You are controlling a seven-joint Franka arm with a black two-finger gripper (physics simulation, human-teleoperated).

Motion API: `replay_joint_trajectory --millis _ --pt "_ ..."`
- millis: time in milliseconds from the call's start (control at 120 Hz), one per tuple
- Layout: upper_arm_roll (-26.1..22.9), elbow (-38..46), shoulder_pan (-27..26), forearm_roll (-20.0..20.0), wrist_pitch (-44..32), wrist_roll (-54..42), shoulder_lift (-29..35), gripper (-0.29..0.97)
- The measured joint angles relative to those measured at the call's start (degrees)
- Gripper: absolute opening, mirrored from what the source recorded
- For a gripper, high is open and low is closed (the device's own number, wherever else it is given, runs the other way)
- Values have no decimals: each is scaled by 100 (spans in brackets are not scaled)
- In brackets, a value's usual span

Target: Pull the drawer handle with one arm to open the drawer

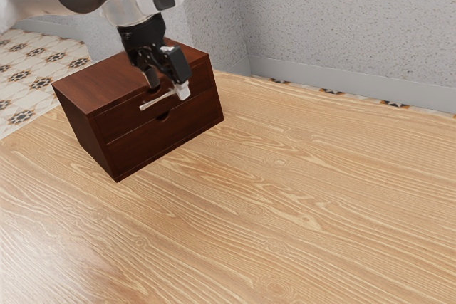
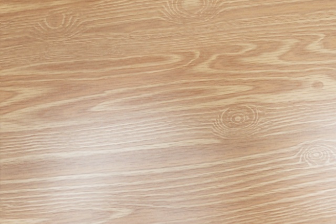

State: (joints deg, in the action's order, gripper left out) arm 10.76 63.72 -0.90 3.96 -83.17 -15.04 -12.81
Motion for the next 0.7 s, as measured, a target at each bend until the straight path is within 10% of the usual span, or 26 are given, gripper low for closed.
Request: replay_joint_trajectory --millis 700 --pt "58 134 542 159 -617 -20 -818 68"
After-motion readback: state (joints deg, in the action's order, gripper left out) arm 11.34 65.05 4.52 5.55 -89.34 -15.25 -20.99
